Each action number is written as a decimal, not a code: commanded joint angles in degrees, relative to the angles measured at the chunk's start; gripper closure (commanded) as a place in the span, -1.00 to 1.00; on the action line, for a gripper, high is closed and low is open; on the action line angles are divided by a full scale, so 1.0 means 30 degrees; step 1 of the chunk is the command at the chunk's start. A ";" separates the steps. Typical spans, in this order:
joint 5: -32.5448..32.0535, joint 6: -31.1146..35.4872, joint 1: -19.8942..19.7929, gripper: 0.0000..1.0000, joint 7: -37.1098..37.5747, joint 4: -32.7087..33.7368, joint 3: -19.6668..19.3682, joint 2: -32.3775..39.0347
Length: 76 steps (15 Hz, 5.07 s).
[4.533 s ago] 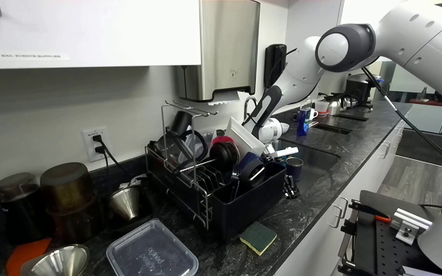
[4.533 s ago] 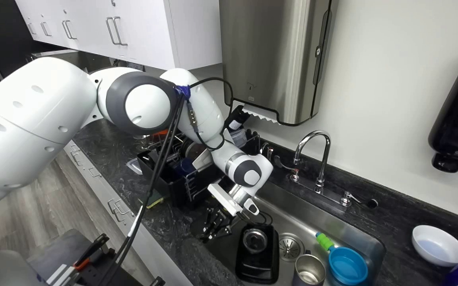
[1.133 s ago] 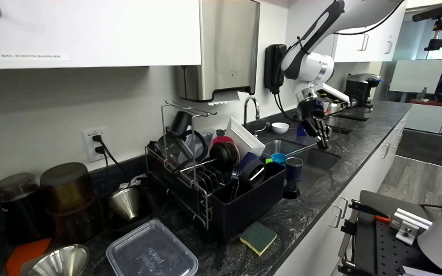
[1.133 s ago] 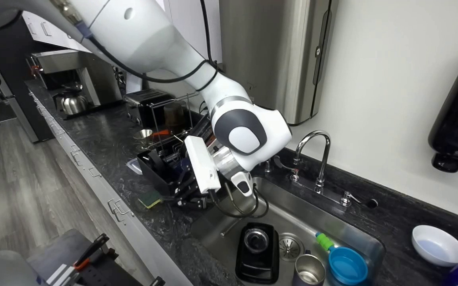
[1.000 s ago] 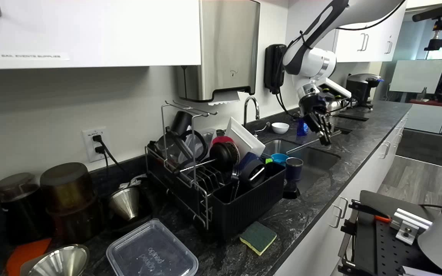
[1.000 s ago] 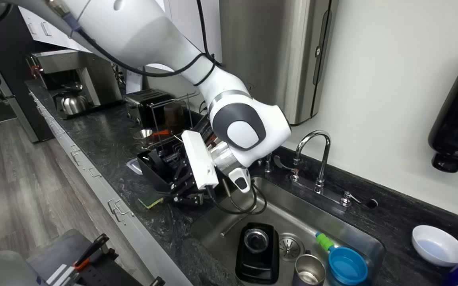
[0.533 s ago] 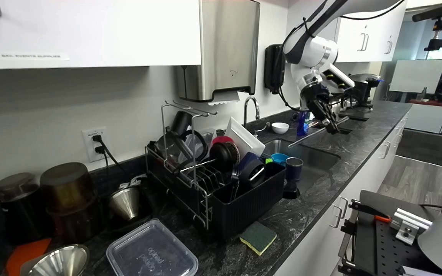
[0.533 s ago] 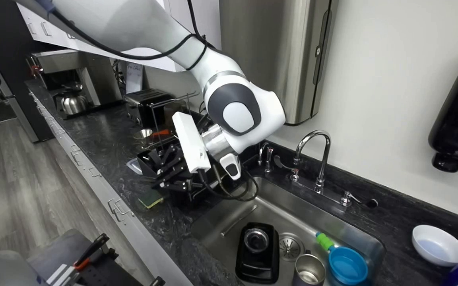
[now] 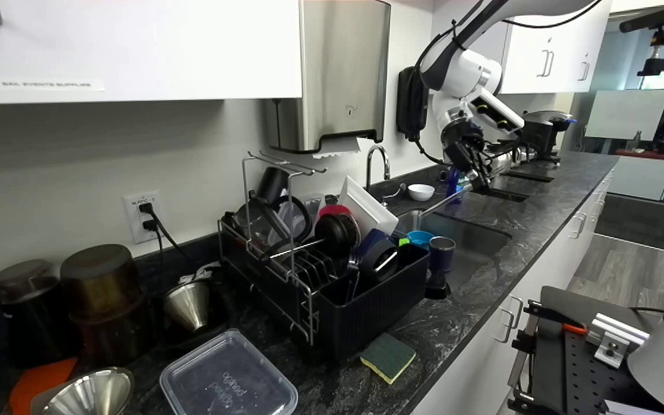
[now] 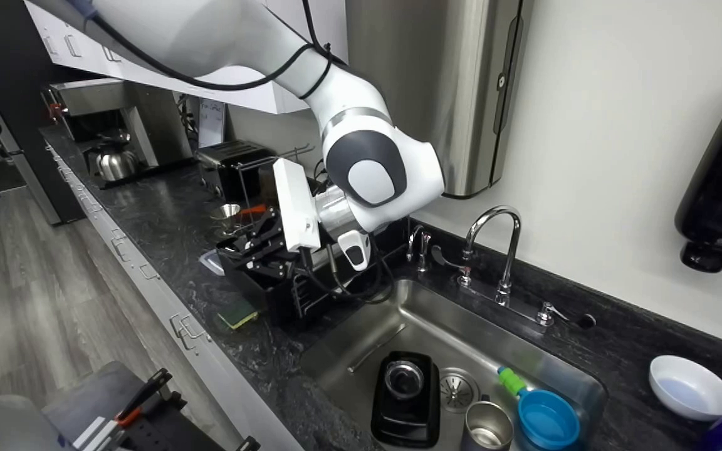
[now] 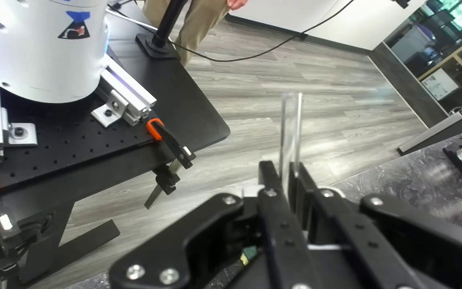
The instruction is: Take the straw out of the sink and put it in the cutlery compartment, pick the lid on the tray, place it on the cup in the sink, lift the cup, drop it in the sink then move the pan in the sink to the left
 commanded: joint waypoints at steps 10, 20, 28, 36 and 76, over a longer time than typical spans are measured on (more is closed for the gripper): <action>0.2061 -0.0439 0.0482 0.75 0.1027 0.0302 -0.0140 0.1866; 0.2061 -0.0440 0.0496 0.75 0.1139 0.0305 -0.0136 0.1982; 0.1790 -0.0473 0.0281 0.94 0.0771 -0.0638 -0.0403 0.1689; 0.2412 -0.1556 0.0071 0.94 0.1282 -0.2859 -0.1423 -0.0173; 0.9188 -0.2191 0.1851 0.94 0.6755 -0.3179 -0.0613 0.0246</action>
